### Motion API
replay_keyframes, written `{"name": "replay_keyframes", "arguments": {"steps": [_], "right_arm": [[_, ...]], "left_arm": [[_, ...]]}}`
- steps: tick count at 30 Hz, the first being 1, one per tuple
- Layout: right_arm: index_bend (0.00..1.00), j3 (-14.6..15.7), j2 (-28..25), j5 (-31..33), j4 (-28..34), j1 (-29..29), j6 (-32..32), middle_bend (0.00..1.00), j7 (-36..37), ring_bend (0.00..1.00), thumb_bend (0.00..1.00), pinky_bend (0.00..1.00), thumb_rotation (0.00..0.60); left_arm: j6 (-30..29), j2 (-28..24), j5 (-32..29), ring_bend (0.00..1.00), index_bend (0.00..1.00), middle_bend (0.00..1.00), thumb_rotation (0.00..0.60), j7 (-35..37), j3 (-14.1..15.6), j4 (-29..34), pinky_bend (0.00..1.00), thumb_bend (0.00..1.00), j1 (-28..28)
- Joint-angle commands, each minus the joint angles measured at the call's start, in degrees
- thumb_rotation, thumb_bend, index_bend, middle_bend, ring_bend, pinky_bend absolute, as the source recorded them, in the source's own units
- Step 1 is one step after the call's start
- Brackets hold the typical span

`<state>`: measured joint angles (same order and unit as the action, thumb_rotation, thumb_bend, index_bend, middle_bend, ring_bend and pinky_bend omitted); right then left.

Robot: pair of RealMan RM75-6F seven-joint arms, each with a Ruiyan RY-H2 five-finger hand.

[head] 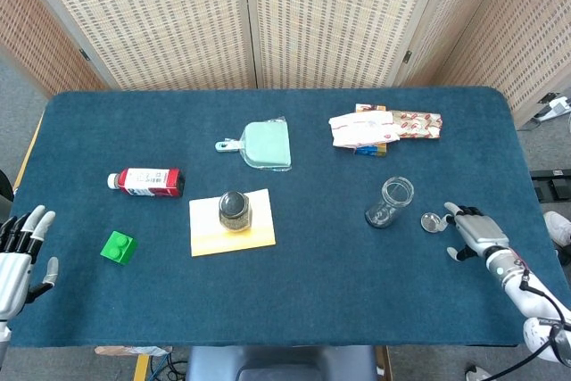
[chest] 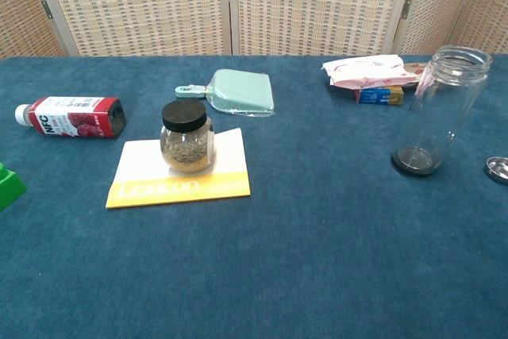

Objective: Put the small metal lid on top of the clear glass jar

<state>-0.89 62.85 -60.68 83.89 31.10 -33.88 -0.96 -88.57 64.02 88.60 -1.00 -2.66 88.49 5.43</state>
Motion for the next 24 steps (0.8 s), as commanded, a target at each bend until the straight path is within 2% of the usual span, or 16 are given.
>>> {"name": "replay_keyframes", "arguments": {"steps": [1,16,24], "right_arm": [[0.34,0.1,0.53,0.27,-0.73,0.24,0.41,0.0,0.08,0.0,0.39,0.0,0.6],[0.34,-0.69,2.72,2.25,-5.7,2.3,1.96,0.0,0.64,0.0,0.39,0.0,0.6],[0.34,-2.22,0.38,0.89,-3.61,1.98,0.41,0.0,3.12,0.0,0.39,0.0,0.6]], "left_arm": [[-0.13,-0.06,0.13,0.0,0.0,0.0,0.6,-0.03,0.04,0.16,0.0,0.49,-0.07],[-0.56,-0.56,-0.05,0.0,0.0,0.0,0.6,0.28,-0.12,0.51,0.0,0.49,-0.42],[-0.69,-0.89,-0.27,0.0,0.0,0.0,0.6,0.81,-0.19,0.68,0.0,0.49,-0.63]]}}
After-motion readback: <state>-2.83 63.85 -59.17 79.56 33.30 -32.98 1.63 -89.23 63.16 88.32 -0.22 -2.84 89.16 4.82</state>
